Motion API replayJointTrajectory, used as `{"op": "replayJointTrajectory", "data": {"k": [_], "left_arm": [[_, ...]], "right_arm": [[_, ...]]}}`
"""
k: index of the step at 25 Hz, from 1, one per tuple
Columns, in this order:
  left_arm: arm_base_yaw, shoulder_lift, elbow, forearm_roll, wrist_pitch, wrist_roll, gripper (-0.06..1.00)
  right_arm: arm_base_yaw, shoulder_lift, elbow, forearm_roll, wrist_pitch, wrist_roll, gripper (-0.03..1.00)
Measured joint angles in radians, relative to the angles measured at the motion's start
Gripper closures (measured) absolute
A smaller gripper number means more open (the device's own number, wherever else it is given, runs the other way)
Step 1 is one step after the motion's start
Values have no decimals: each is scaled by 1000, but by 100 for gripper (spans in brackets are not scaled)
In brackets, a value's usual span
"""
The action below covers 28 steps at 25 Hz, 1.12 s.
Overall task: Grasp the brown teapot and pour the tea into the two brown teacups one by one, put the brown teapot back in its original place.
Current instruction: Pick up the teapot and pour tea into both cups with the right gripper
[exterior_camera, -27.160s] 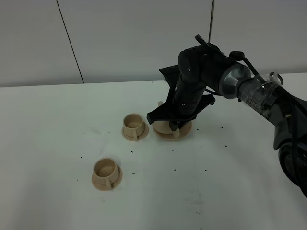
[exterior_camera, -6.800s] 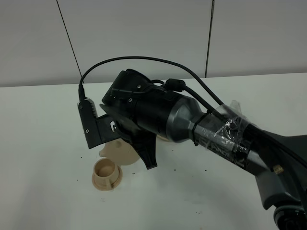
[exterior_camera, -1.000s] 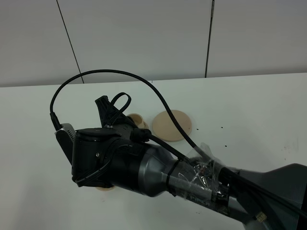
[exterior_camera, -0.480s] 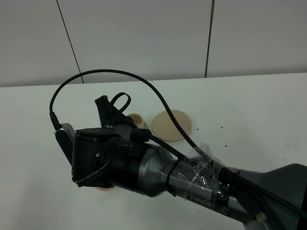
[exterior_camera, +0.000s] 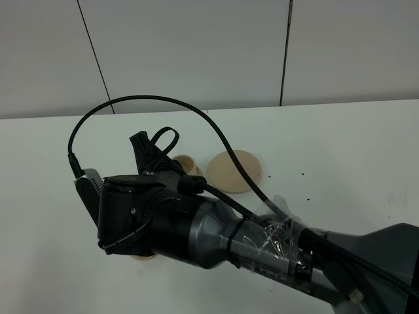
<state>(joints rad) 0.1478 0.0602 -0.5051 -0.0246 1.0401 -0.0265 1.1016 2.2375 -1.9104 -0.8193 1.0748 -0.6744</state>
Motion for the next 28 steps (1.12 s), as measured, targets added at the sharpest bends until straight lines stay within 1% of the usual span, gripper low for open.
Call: {"op": "replayJointTrajectory", "data": {"k": [28], "left_arm": [[0, 0, 0, 0, 0, 0, 70]], "right_arm": [[0, 0, 0, 8, 0, -1, 87]]}}
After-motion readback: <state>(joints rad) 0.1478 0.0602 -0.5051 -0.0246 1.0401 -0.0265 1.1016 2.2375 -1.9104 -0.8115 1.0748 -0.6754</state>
